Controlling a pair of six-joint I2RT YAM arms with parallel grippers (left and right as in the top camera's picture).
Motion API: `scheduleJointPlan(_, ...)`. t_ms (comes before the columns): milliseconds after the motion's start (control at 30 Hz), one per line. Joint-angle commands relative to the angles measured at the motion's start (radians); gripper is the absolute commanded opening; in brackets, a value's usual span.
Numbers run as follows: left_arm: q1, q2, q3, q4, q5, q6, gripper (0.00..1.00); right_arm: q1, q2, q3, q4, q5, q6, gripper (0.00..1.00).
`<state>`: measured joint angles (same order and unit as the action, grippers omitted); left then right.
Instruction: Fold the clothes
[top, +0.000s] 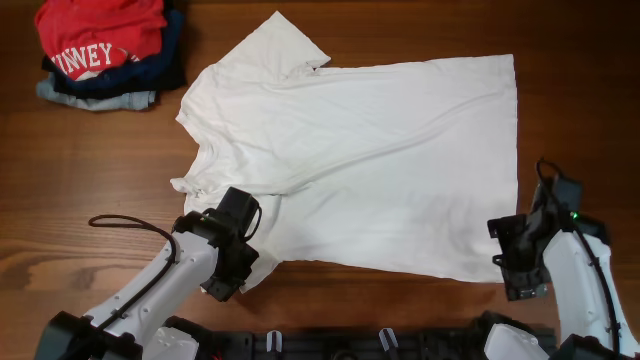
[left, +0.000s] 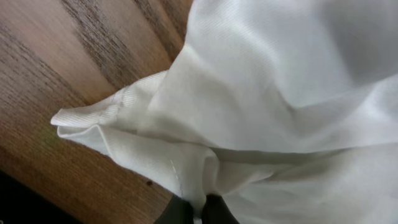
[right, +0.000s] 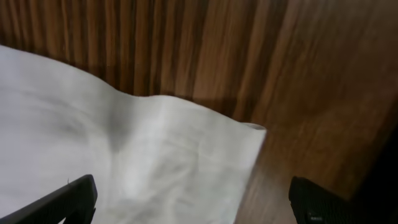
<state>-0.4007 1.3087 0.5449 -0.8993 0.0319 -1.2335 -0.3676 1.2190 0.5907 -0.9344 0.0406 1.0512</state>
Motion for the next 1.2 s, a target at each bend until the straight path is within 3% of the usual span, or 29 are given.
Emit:
scheduleJointPlan(0, 0.006, -0.003, -0.010, -0.002, 0.005, -0.002, 0.04, -0.004, 0.001, -0.051, 0.020, -0.036, 0.060, 1.00)
scheduleJointPlan(167, 0.006, -0.003, -0.010, -0.002, 0.005, -0.002, 0.04, -0.004, 0.001, -0.136, 0.110, -0.066, 0.077, 0.99)
scheduleJointPlan(333, 0.006, -0.003, -0.010, -0.002, 0.005, -0.002, 0.04, -0.004, 0.001, -0.143, 0.115, -0.065, 0.079, 0.66)
scheduleJointPlan(367, 0.006, -0.003, -0.010, -0.002, 0.005, -0.002, 0.04, -0.004, 0.001, -0.143, 0.115, -0.066, 0.079, 0.54)
scheduleJointPlan(467, 0.006, -0.006, -0.001, -0.014, 0.047, -0.002, 0.04, -0.004, 0.001, -0.142, 0.100, -0.067, 0.104, 0.29)
scheduleJointPlan(633, -0.005, -0.103, 0.102, -0.132, 0.042, -0.001, 0.04, -0.004, 0.000, -0.110, 0.078, -0.063, 0.108, 0.14)
scheduleJointPlan(667, -0.026, -0.138, 0.122, -0.149, 0.038, -0.002, 0.04, -0.004, 0.000, -0.084, 0.055, -0.055, 0.108, 0.07)
scheduleJointPlan(900, -0.241, -0.261, 0.189, -0.176, 0.026, -0.092, 0.04, -0.004, 0.000, 0.026, -0.012, -0.009, 0.107, 0.05)
scheduleJointPlan(1000, -0.367, -0.262, 0.227, -0.222, -0.083, -0.165, 0.04, -0.004, 0.000, 0.056, -0.013, -0.007, 0.112, 0.04)
scheduleJointPlan(1167, -0.510, -0.261, 0.379, -0.336, -0.277, -0.170, 0.04, -0.004, 0.000, 0.122, -0.027, -0.007, 0.127, 0.04)
